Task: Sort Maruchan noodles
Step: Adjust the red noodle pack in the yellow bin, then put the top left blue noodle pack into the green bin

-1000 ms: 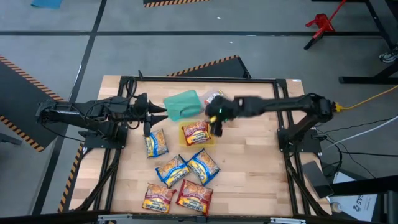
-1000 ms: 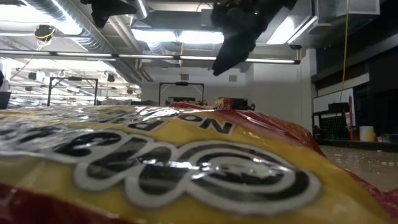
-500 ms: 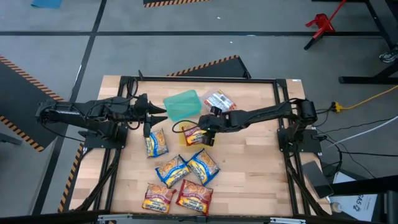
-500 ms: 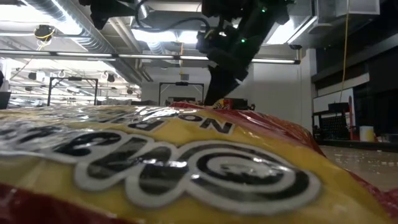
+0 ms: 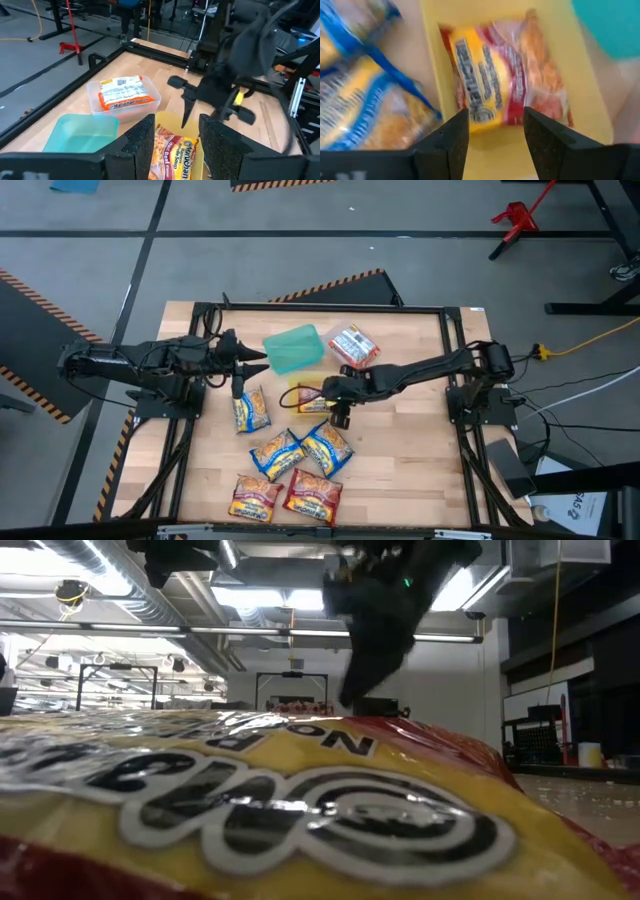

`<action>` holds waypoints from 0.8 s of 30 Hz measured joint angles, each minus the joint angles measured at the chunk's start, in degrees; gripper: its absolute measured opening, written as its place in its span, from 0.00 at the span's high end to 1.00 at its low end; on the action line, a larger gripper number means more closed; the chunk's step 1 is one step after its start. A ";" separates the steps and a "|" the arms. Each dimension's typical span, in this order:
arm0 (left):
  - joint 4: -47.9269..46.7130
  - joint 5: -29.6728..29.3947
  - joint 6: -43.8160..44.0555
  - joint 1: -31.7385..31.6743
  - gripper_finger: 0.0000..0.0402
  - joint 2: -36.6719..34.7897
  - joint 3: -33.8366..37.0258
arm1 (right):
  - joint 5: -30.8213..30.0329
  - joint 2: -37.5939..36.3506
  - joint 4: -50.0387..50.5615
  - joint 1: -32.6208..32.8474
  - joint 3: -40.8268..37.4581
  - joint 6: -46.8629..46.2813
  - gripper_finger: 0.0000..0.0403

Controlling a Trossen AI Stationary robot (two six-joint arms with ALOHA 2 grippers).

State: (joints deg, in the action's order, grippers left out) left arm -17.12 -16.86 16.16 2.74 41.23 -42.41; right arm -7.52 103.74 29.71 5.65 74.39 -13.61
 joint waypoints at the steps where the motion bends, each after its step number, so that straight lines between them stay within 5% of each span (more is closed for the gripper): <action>1: -0.01 0.00 0.02 0.00 0.63 0.00 0.00 | -0.74 -0.38 -1.10 0.43 0.45 -0.06 0.58; 10: -0.57 0.01 0.22 0.01 0.63 -0.43 -0.04 | -6.73 1.98 -11.52 1.86 0.88 3.77 0.58; 24: -22.19 3.72 10.59 0.07 0.63 2.80 -0.02 | -3.54 1.32 -4.07 3.02 0.86 2.30 0.58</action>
State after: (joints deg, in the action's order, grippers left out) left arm -39.32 -13.14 26.75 2.81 44.04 -42.44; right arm -11.06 105.06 25.65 8.67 75.24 -11.31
